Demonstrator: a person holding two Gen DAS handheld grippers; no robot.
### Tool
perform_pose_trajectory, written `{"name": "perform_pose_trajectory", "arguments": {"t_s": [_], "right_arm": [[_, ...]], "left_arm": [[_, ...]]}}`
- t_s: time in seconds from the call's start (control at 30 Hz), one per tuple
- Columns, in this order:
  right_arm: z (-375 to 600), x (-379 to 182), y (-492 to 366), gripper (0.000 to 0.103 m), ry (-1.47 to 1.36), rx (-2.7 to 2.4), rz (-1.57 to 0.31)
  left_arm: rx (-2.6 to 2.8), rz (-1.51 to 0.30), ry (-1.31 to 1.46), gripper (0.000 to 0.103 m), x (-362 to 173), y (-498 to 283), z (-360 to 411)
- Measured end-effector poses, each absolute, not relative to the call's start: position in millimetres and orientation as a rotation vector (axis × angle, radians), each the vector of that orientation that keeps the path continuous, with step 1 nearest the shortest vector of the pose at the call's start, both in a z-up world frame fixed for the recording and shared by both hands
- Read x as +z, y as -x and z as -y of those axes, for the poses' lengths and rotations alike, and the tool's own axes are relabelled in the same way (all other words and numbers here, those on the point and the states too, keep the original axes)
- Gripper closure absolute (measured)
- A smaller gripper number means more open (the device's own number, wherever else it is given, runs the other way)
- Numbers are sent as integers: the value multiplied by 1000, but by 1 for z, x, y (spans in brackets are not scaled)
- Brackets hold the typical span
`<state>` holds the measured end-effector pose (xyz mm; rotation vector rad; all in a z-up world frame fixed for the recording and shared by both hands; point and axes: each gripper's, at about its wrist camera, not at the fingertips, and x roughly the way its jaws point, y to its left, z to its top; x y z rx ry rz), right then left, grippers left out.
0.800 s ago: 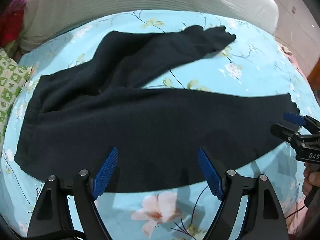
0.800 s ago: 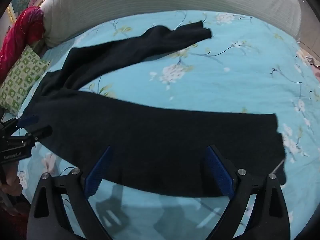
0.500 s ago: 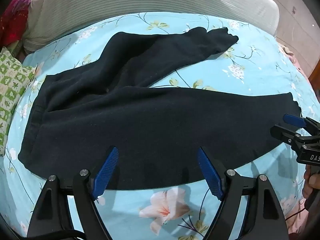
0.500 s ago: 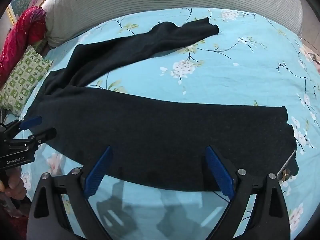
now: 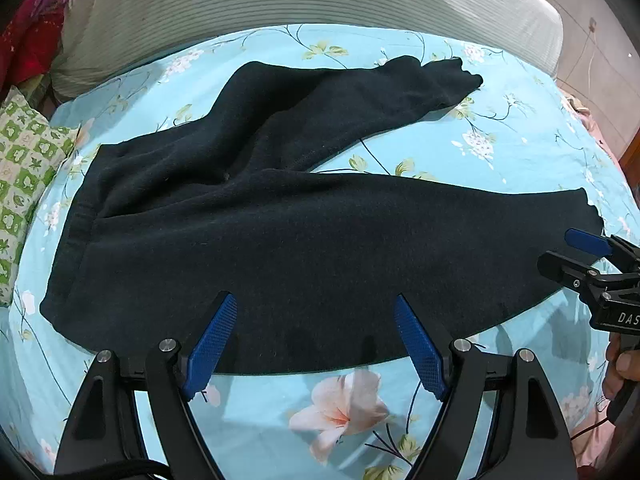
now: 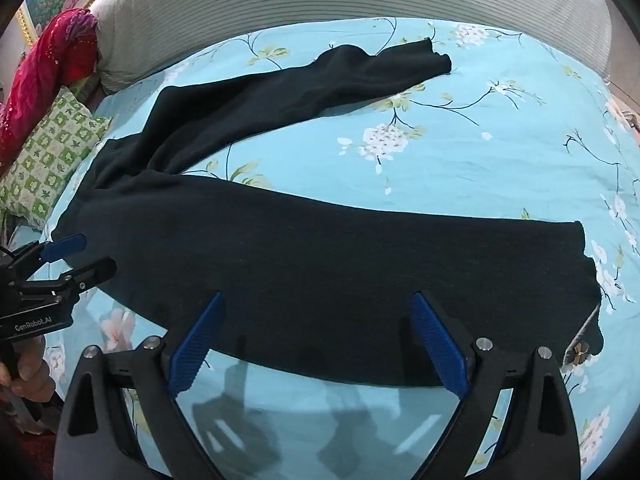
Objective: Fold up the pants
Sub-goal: 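Position both grippers over the waistband of the dark pants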
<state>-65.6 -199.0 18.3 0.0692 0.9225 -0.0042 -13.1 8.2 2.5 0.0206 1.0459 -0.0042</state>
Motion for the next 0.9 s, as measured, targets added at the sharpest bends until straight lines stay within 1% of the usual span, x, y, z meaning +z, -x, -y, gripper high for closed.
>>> {"name": "perform_pose_trajectory", "arguments": {"t_s": [0.9], "right_arm": [[204,21,72,9,-104,-10,-922]], "left_arm": [[-31,-1038,-41,22,1,17,-8]]}}
